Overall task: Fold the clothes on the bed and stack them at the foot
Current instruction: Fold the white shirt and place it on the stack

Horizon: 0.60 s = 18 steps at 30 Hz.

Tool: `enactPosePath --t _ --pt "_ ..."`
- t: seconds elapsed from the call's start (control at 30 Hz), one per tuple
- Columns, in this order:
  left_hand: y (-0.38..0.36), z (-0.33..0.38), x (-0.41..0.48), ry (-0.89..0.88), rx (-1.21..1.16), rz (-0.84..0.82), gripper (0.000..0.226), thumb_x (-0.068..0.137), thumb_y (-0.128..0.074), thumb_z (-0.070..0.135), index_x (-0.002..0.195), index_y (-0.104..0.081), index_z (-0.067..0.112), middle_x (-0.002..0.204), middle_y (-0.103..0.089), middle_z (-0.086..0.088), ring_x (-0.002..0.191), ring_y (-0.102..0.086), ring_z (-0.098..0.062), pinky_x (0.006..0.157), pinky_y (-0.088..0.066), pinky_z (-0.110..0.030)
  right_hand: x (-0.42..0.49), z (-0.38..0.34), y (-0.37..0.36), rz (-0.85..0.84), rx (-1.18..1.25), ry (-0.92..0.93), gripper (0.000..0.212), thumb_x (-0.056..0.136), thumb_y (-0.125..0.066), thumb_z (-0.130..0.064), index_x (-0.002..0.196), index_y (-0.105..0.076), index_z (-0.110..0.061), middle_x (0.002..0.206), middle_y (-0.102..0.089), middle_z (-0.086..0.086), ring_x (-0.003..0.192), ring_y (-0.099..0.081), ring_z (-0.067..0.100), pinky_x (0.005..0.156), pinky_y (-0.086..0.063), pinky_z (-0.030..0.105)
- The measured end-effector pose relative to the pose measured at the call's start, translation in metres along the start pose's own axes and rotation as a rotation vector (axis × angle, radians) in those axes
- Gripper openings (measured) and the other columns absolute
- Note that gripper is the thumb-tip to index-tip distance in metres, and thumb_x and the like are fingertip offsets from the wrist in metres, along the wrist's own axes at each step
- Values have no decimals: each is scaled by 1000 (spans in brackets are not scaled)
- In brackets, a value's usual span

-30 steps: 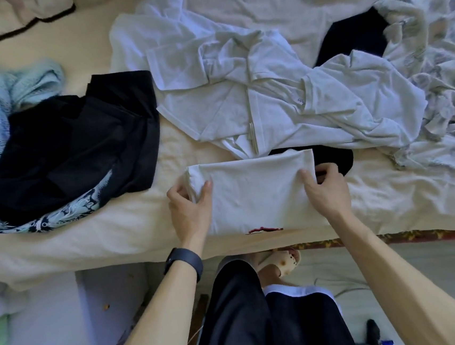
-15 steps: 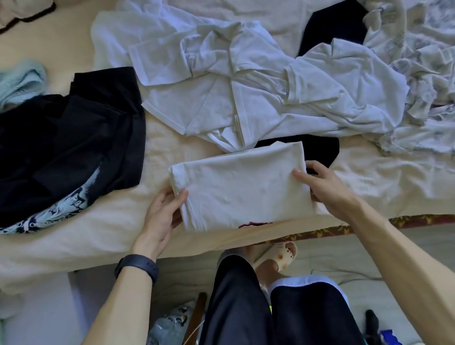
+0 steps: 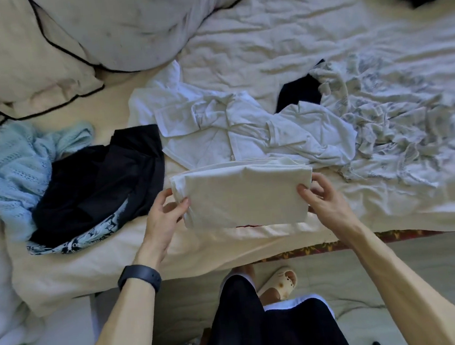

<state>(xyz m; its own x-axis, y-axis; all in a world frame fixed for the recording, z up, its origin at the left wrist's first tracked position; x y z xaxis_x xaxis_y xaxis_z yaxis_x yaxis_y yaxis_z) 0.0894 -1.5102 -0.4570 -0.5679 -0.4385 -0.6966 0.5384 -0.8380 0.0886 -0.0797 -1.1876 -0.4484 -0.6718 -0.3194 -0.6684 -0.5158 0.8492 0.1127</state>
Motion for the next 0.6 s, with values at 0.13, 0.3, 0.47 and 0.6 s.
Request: enactPosePath --t 0.13,0.3,0.47,0.6 --pt "-23 94 -27 -141 87 -69 43 68 -79 61 105 -67 42 101 -76 -2 97 -73 -19 88 -55 -39 -37 -81 22 75 -19 126 18 97 -61 -37 112 -64 -27 97 -71 6 87 -73 11 70 -59 25" --pt "-50 214 -43 -296 59 -123 36 67 -80 63 95 -71 42 93 -77 0 77 -74 -18 58 -57 -32 -78 -168 80 337 -58 311 15 94 -61 -49 101 -64 -37 84 -71 -3 67 -67 1 55 -51 19" --pt "-113 297 -48 -483 104 -106 9 87 -73 49 92 -70 41 81 -74 14 68 -68 -2 53 -51 -20 -106 -216 132 571 -45 422 18 103 -53 -47 103 -58 -30 88 -68 6 73 -65 16 62 -54 36" --pt "-192 327 -82 -719 390 -20 20 100 -50 51 103 -52 31 84 -62 14 74 -60 -7 61 -46 -31 -140 -222 178 827 -110 434 21 107 -42 -44 104 -46 -24 82 -58 -9 72 -55 9 59 -39 28"
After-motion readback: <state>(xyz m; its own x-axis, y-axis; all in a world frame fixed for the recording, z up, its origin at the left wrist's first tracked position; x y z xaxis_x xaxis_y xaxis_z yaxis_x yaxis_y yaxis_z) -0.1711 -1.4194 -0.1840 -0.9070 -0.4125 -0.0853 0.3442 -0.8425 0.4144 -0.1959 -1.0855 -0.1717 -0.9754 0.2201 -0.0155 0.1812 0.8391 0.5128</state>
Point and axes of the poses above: each hand's wrist, its own x-axis towards the middle knuckle, its own y-axis out of the back of the hand, z = x × y, the point moved 5 cm from there along x, towards the middle knuckle
